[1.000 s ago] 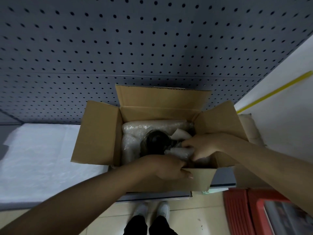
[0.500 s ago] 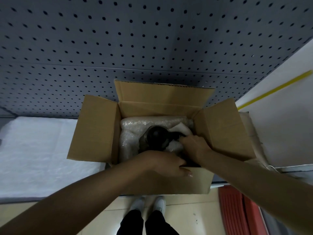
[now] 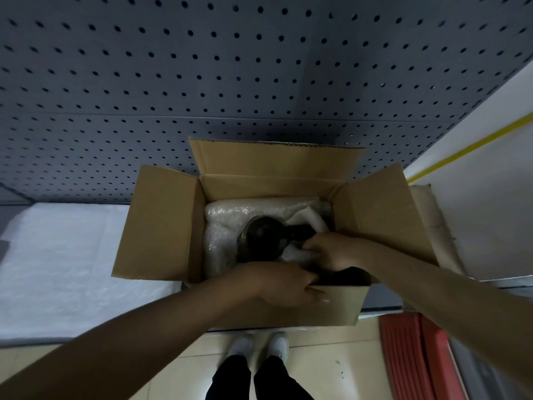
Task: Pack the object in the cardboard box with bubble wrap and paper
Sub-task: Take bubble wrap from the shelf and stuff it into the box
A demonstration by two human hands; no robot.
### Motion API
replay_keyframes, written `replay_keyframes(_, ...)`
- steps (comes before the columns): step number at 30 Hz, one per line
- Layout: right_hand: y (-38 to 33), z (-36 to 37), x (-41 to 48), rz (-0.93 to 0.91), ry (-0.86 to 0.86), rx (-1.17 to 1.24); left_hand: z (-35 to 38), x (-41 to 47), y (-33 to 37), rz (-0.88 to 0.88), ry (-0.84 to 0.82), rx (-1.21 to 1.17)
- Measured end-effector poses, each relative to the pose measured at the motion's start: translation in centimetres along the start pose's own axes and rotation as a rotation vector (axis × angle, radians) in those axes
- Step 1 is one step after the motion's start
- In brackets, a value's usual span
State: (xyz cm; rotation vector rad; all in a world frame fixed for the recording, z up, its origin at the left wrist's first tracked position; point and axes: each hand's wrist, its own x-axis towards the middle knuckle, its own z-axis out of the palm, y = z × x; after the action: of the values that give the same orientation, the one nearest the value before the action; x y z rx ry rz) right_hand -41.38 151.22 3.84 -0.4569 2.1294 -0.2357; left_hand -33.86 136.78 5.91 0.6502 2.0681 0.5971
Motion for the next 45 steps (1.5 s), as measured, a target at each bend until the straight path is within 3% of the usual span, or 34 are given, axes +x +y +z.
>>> replay_keyframes(3,0.2,1.5,0.7,-0.119,0.231,0.565,-0.1,0.1,-0.3,0.002,-0.022,-0.006)
replay_keyframes(6,-0.6,2.9,1.1,-0.172,0.416,0.718,-0.2,0.2,-0.4,0.011,-0.027,-0.022)
replay_keyframes(7,-0.9,3.0,1.4,-0.161,0.434,0.641,-0.3,0.1,-0.4,0.023,-0.024,-0.028)
replay_keyframes(9,-1.6,3.4,1.9,-0.050,0.314,0.344,-0.1,0.3,-0.5,0.036,-0.013,-0.017)
replay_keyframes(10,-1.6,3.6,2.1,-0.025,0.341,0.322,0.0,0.4,-0.5,0.031,-0.007,0.000)
replay_keyframes(12,-1.2,4.6,2.5,-0.044,0.579,0.500,0.2,0.4,-0.5,0.018,0.006,0.028)
replay_keyframes(13,-1.0,4.6,2.7,0.003,0.575,0.576,0.3,0.4,-0.4,0.010,0.020,0.028)
replay_keyframes(15,0.3,4.7,2.6,0.063,0.452,0.529,0.3,0.3,-0.3,-0.013,0.036,0.019)
replay_keyframes(17,0.5,3.3,1.1,0.029,0.214,0.473,0.3,0.2,-0.2,-0.019,0.029,0.013)
replay_keyframes(20,-1.2,0.5,-0.8,0.031,0.165,0.185,-0.1,-0.2,0.2,-0.012,0.030,-0.009)
replay_keyframes(21,-0.8,0.7,-1.3,0.016,0.166,0.228,-0.1,-0.3,0.4,-0.006,0.028,-0.012)
replay_keyframes(25,-0.8,0.5,-3.0,-0.037,0.432,-0.213,-0.4,-0.5,0.5,-0.046,-0.020,-0.061)
replay_keyframes(29,-1.4,1.3,-3.1,-0.107,0.338,-0.173,-0.6,-0.8,0.9,-0.061,-0.028,-0.060)
replay_keyframes(31,-2.2,1.2,-3.1,-0.182,0.393,0.013,-0.5,-0.8,1.0,-0.065,-0.018,-0.058)
replay_keyframes(33,-2.5,1.2,-3.2,-0.232,0.558,0.167,-0.4,-0.6,0.8,-0.077,-0.007,-0.058)
replay_keyframes(39,-1.5,0.7,-3.2,-0.246,0.513,-0.100,-0.7,-0.8,0.7,-0.104,0.016,-0.031)
replay_keyframes(41,-1.2,0.4,-3.5,-0.192,0.379,-0.173,-0.6,-1.0,0.9,-0.141,0.052,-0.008)
replay_keyframes(45,-0.9,-0.4,-4.7,-0.097,0.382,-0.190,-0.1,-3.0,1.8,-0.114,0.297,0.029)
